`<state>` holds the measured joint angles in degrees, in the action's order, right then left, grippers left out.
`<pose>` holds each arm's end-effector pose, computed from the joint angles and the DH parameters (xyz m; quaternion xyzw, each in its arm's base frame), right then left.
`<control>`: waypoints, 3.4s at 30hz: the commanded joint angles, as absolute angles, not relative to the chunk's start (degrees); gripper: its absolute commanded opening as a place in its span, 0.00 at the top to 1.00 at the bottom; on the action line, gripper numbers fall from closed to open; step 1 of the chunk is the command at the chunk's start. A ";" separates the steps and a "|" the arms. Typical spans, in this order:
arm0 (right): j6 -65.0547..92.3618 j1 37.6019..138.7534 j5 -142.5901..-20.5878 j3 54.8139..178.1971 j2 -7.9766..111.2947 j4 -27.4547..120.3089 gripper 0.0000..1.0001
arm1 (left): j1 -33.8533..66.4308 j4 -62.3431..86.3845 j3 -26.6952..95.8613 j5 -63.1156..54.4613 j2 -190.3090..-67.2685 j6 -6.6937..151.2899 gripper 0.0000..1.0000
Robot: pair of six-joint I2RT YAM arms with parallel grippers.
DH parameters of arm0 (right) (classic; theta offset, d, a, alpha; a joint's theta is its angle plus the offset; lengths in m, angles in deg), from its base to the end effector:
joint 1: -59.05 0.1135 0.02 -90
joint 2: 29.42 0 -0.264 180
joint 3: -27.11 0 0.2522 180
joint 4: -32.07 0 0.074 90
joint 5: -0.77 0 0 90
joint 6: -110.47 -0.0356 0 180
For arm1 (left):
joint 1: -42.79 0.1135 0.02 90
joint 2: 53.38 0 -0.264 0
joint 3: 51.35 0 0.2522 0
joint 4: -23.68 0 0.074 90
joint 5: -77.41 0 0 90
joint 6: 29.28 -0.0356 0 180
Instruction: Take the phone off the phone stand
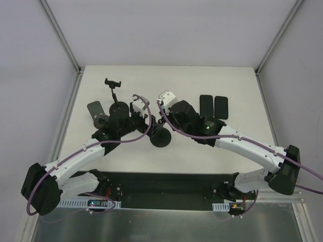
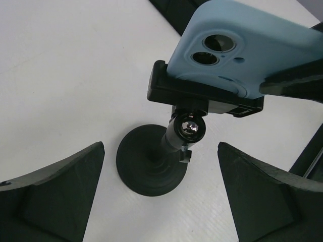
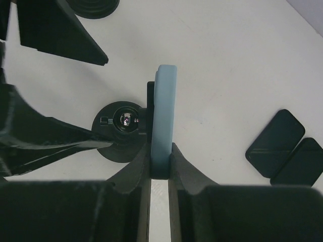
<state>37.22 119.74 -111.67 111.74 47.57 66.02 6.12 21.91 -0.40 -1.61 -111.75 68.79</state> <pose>0.1618 0.2605 0.3569 -0.4411 0.7143 0.0403 0.5418 0.1878 -0.1483 0.2883 0.2473 0.7192 -0.3129 0.5689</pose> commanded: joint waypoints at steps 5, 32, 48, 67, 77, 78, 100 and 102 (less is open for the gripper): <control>34.62 119.52 -107.86 110.13 44.93 60.51 0.94 | 6.31 30.39 2.49 3.14 -119.91 66.61 0.19; 32.51 118.64 -107.51 101.43 43.70 48.13 0.63 | 2.63 34.35 0.47 4.11 -123.78 66.34 1.00; 34.44 116.44 -106.46 99.23 47.48 38.54 0.64 | 2.09 33.91 -0.23 2.44 -121.94 67.05 1.00; 35.06 116.88 -105.05 96.78 44.24 45.38 0.99 | 2.71 26.89 1.08 -14.50 -120.62 73.81 1.00; 34.79 120.57 -109.97 91.68 38.43 58.65 0.99 | 8.68 20.29 0.56 -22.43 -119.04 79.35 1.00; 34.62 120.92 -111.28 91.59 38.26 60.58 0.99 | 8.86 19.85 0.38 -22.69 -118.69 79.35 1.00; 24.69 120.31 -138.09 102.30 43.08 65.08 0.99 | -0.27 24.51 -9.36 -30.15 -106.74 77.94 1.00; 24.60 120.22 -138.98 103.01 43.79 64.99 0.99 | -0.54 25.47 -10.86 -30.08 -105.86 78.73 1.00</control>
